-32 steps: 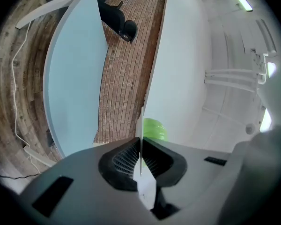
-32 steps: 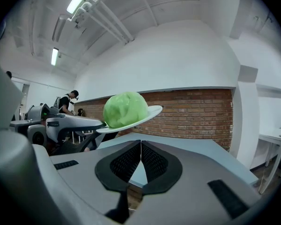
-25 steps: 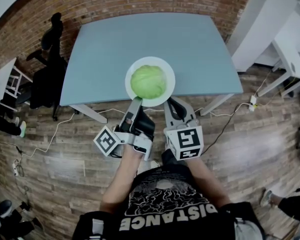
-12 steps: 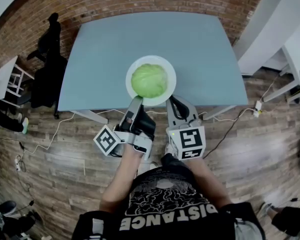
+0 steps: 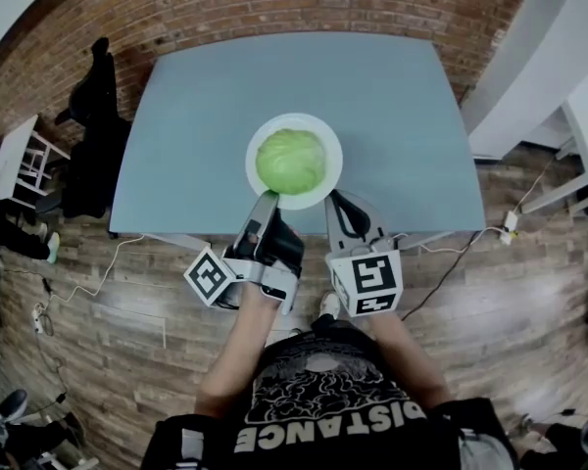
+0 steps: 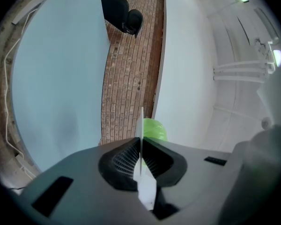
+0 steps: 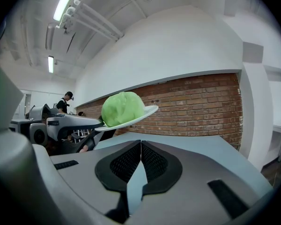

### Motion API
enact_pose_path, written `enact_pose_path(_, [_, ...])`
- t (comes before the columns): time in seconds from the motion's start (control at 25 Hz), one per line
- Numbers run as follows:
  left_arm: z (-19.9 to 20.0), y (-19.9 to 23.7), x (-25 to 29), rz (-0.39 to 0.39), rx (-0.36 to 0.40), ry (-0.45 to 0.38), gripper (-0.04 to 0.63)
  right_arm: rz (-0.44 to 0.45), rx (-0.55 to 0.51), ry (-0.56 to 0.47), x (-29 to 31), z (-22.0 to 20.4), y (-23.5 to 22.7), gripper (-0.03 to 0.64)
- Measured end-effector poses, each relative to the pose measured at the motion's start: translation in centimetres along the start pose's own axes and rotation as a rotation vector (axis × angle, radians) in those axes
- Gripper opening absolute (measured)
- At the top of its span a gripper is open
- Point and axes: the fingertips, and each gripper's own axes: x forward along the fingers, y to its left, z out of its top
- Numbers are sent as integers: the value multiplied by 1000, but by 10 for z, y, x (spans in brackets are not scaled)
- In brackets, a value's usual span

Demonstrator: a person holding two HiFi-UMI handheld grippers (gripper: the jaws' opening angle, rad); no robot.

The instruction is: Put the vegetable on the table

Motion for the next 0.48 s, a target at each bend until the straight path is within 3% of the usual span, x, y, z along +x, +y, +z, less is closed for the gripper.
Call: enact_pose_path(0.48, [1, 4, 0, -8, -12, -46, 20, 58, -16, 1, 6, -3, 1, 9])
